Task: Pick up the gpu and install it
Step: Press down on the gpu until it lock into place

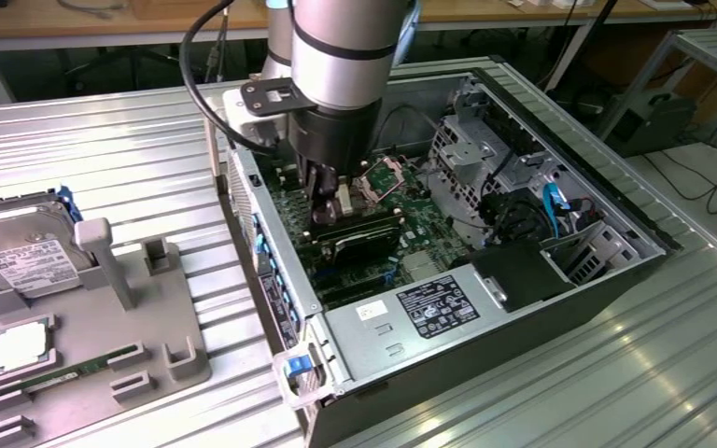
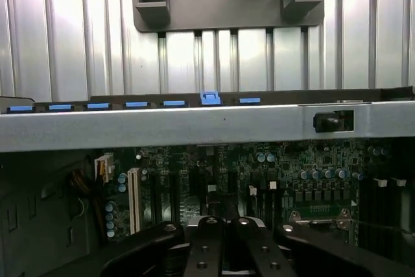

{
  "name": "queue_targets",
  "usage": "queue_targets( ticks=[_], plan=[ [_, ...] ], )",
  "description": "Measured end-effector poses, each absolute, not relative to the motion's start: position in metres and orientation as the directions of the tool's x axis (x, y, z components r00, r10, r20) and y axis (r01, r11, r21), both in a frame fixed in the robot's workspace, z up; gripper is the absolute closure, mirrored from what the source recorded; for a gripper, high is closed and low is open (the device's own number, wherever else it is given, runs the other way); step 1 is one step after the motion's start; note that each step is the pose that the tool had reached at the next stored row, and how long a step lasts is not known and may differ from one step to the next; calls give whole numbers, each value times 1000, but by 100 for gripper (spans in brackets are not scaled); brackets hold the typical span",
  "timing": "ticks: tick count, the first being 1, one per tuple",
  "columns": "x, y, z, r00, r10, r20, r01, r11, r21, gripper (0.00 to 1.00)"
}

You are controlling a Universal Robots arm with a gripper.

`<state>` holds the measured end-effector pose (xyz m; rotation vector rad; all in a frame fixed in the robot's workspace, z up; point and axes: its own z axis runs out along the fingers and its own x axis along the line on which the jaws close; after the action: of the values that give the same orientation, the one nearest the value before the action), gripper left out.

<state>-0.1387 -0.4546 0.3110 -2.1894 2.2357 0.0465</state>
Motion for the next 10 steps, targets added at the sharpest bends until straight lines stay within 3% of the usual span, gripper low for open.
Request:
queue_targets(
  ticks=[10],
  plan=[
    [-152,-455,314,-10,-1000,-28,-1000,10,12,89]
  ],
)
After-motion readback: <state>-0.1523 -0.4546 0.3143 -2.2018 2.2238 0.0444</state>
